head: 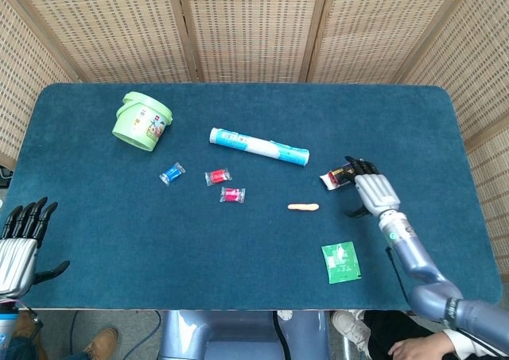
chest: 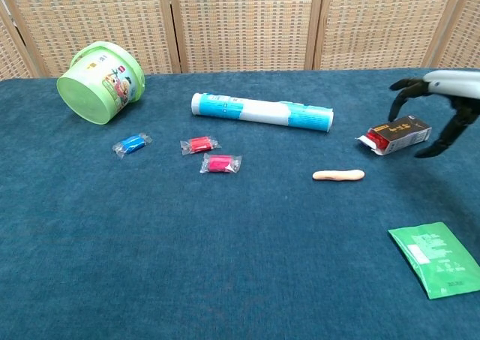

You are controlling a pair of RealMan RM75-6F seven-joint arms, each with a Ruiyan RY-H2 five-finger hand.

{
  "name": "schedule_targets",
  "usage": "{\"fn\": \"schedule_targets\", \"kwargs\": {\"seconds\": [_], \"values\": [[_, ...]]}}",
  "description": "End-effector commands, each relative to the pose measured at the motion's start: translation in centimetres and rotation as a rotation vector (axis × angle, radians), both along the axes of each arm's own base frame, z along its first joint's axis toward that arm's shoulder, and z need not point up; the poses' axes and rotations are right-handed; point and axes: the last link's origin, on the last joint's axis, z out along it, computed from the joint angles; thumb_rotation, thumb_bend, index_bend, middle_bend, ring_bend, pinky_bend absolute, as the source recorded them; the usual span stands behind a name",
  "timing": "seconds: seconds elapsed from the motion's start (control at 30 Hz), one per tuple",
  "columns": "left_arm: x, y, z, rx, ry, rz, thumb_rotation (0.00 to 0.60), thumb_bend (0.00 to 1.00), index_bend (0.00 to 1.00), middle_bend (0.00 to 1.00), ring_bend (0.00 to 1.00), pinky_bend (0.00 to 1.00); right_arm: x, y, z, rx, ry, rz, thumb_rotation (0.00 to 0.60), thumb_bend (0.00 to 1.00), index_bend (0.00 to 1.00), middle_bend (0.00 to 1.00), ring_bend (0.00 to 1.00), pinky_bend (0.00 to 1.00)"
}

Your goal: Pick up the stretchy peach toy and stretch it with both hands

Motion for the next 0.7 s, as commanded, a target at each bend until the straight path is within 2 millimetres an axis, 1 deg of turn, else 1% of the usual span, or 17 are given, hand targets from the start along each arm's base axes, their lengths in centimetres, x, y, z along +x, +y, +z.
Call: {"fn": "schedule_targets", "kwargs": {"seconds": [0.03,0.13,0.27,0.5,0.7], "values": [[-0.1,0.2,-0.2,-0.002,0.005,0.005,0.600,0.00,0.00,0.00,0.00,0.00,0.6,-0.5,-2.0,0.034,0.030,0.003,0.600,0.38,0.38,0.00,0.00,0.00],[-0.2,0.3,-0.4,-0.005,0.009,0.013,0.600,0.00,0.00,0.00,0.00,0.00,1.1,-0.6,-3.5,0.048,0.047,0.008,0.600,0.41,0.39,0.00,0.00,0.00],[-0.5,0.6,-0.7,-0.015,0.015,0.027,0.600,0.00,0.00,0.00,0.00,0.00,1.5,-0.7,-4.9,0.053,0.035,-0.010,0.600,0.42,0.41,0.00,0.00,0.00],[-0.6,0.9,-0.8,-0.017,0.022,0.036,0.600,0.00,0.00,0.00,0.00,0.00,1.9,-0.3,-6.7,0.076,0.020,-0.018,0.600,0.43,0.44,0.00,0.00,0.00],[-0.6,1.0,-0.9,-0.017,0.024,0.039,0.600,0.00,0.00,0.00,0.00,0.00,2.7,-0.2,-7.7,0.075,0.000,-0.002,0.600,0.44,0.46,0.00,0.00,0.00]]}}
